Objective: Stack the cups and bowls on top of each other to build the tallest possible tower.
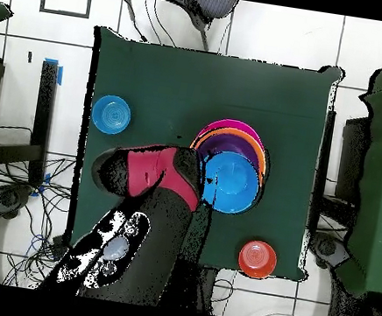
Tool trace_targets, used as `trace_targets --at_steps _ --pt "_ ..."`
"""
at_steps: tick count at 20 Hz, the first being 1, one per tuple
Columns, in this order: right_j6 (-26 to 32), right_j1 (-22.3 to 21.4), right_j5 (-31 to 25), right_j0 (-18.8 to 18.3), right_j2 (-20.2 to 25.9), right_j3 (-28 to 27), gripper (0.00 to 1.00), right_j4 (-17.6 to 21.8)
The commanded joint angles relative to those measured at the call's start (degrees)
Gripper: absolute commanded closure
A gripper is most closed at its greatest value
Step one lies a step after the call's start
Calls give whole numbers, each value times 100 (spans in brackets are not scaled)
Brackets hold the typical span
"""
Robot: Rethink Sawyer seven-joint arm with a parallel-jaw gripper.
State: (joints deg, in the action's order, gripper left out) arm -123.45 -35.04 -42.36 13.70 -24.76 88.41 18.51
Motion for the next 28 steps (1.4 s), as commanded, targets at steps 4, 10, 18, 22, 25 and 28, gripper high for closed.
trace_targets --at_steps 4,10,18,22,25,28 --pt "-479 208 32 97 453 42 100 14" --pt "-316 62 -140 96 453 52 100 14" --pt "88 -211 -426 25 513 67 100 39" --pt "209 -360 -507 -30 524 123 100 35" --pt "268 -434 -620 -37 530 99 100 35" --pt "343 -491 -665 -67 571 80 100 50"
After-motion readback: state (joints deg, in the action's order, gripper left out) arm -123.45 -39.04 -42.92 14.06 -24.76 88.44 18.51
